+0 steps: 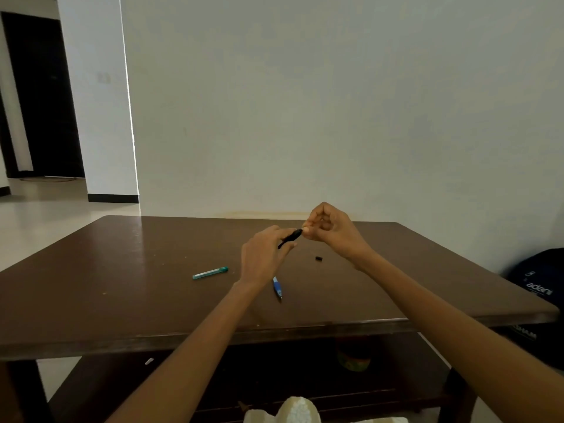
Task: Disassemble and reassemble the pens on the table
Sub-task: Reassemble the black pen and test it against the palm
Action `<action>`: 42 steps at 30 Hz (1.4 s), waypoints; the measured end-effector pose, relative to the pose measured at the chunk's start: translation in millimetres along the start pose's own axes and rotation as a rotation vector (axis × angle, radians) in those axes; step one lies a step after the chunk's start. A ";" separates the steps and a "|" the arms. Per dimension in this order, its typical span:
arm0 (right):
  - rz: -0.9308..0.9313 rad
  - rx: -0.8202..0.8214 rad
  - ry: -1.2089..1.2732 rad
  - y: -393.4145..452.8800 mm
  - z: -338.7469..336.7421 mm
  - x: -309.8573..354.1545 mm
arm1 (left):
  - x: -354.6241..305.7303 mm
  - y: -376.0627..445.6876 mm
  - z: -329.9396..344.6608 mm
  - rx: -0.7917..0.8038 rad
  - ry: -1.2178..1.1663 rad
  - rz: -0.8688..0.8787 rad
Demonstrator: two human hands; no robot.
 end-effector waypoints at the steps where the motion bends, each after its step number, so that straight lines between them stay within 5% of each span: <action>1: -0.006 0.006 -0.025 0.0 -1.0 -1.1 | -0.6 -0.4 0.1 0.005 0.003 0.002; 10: -0.109 0.071 -0.383 4.8 -6.0 0.3 | 0.4 -4.3 7.2 0.026 0.072 0.008; 20: 0.210 0.048 0.069 4.2 -7.6 -11.1 | -3.0 -4.9 12.0 -0.111 0.098 0.096; 28: 0.075 -0.222 0.010 3.0 8.3 -31.3 | -12.2 8.8 27.7 -0.033 -0.290 -0.283; 38: 0.107 -0.136 0.218 12.8 -0.7 -51.8 | -1.7 23.7 45.5 0.059 -0.592 -0.365; 42: 0.159 -0.250 0.207 17.9 -10.4 -88.5 | 6.5 32.5 60.5 0.074 -0.721 -0.414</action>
Point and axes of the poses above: each hand's wrist, its own y-axis towards the middle knuckle, its own z-axis out of the palm, x = y × z, the point moved 1 cm from there along y, towards the middle knuckle, and after that the axes turned 5 degrees about x, right-handed, at the moved point
